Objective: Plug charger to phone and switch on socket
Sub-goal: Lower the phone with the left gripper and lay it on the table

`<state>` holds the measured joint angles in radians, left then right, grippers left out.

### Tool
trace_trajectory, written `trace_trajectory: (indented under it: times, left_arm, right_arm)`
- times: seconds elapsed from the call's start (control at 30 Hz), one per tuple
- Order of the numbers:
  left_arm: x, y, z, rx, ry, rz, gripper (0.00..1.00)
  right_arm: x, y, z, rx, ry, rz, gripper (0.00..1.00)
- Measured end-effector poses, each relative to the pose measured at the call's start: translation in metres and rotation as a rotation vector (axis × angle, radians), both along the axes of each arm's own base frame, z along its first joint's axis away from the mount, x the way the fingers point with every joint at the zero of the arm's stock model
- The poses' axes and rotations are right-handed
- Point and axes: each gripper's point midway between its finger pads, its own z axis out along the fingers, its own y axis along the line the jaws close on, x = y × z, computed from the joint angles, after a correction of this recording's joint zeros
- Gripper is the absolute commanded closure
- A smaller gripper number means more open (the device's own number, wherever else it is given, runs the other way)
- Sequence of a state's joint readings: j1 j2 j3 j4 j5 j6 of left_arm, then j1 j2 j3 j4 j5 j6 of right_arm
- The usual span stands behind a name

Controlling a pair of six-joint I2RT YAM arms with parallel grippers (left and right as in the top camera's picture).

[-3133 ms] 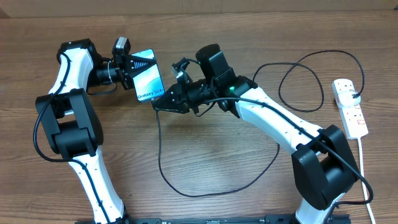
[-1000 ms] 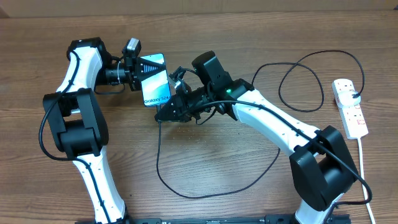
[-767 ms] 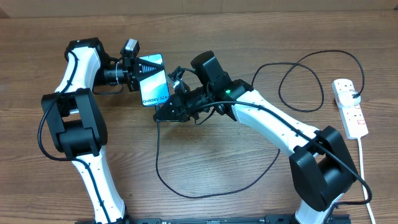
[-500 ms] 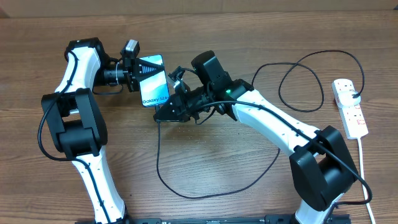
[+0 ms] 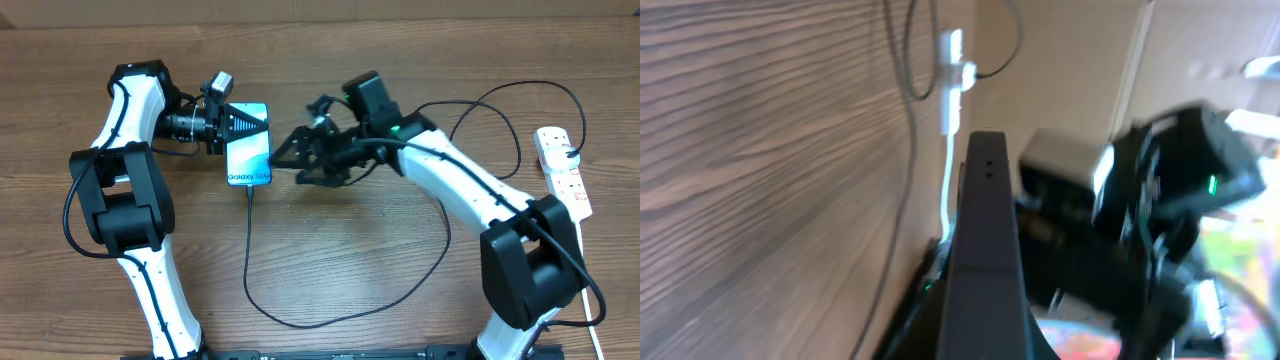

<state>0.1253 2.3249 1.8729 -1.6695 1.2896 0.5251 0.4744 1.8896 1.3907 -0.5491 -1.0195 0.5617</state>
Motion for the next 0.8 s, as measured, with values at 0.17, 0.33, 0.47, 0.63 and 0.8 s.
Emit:
trace_trajectory:
  times: [0.17,0.33,0.47,0.63,0.8]
  left_arm:
    - [-0.003,-0.007,-0.012,0.06,-0.055,-0.06,0.95]
    - [-0.007,-0.029,-0.034,0.172,-0.079,-0.154,0.95]
    - [-0.014,-0.047,-0.064,0.361,-0.028,-0.231,0.95]
    - [-0.025,-0.055,-0.099,0.653,0.062,-0.276,0.96]
    - [-0.021,-0.056,-0.121,0.895,0.078,-0.239,0.96]
  right_arm:
    - [0.007,-0.037,-0.016,-0.072,0.034,-0.043,0.0]
    - [0.004,-0.057,-0.039,-0.213,0.043,-0.067,0.0]
    - [0.005,-0.074,-0.058,-0.353,0.03,-0.095,0.0]
    - [0.006,-0.098,-0.078,-0.522,0.012,-0.127,0.0]
    - [0.01,-0.119,-0.091,-0.661,-0.022,-0.155,0.0]
